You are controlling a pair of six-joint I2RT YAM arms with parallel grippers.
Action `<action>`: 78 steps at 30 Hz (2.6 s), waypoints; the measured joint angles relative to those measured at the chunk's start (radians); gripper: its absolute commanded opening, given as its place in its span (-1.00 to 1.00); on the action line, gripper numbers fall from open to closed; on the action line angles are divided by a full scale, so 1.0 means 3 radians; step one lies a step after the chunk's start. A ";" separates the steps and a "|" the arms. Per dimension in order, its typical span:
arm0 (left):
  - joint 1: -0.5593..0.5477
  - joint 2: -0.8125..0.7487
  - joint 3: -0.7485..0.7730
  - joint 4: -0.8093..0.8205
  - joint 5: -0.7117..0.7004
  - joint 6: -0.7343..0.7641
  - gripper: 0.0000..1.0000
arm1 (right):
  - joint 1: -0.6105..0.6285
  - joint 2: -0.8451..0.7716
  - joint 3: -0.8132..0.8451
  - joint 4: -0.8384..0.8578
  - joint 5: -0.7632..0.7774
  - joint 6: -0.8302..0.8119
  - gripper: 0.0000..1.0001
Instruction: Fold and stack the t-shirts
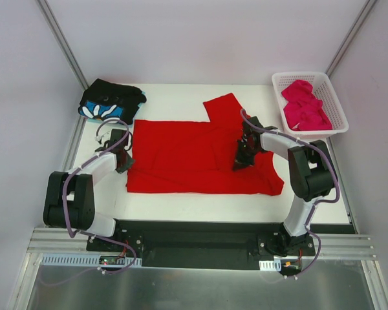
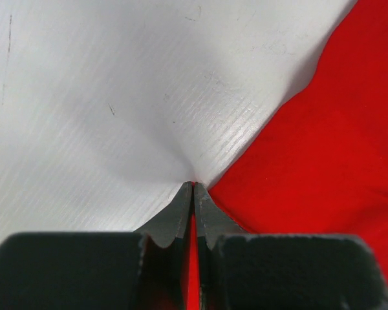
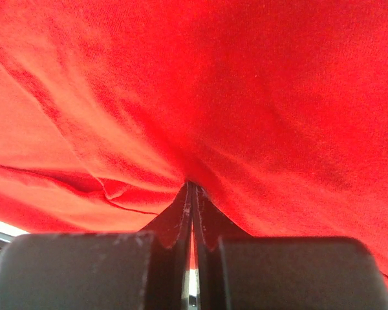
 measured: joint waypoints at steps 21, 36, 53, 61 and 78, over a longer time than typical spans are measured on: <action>-0.0619 -0.1092 -0.0107 -0.0542 0.0070 -0.0191 0.99 | -0.0005 0.0046 0.0069 -0.0071 0.0023 -0.0020 -0.98; -0.0778 0.0095 0.0375 -0.0210 -0.0080 -0.0188 0.87 | -0.0010 0.0046 0.0069 -0.0071 0.0014 -0.0023 -0.98; -0.0778 0.0284 0.0409 -0.0336 0.0141 -0.0464 0.37 | -0.0028 0.0046 0.0069 -0.0070 0.0010 -0.0027 -0.98; -0.0778 0.0320 0.0409 -0.0576 0.0197 -0.0561 -0.15 | -0.0029 0.0042 0.0067 -0.0069 0.0011 -0.0025 -0.98; -0.0778 0.0462 0.0624 -0.0876 0.0184 -0.0546 -0.53 | -0.0088 0.0018 0.0043 -0.0053 0.0020 -0.0051 -0.99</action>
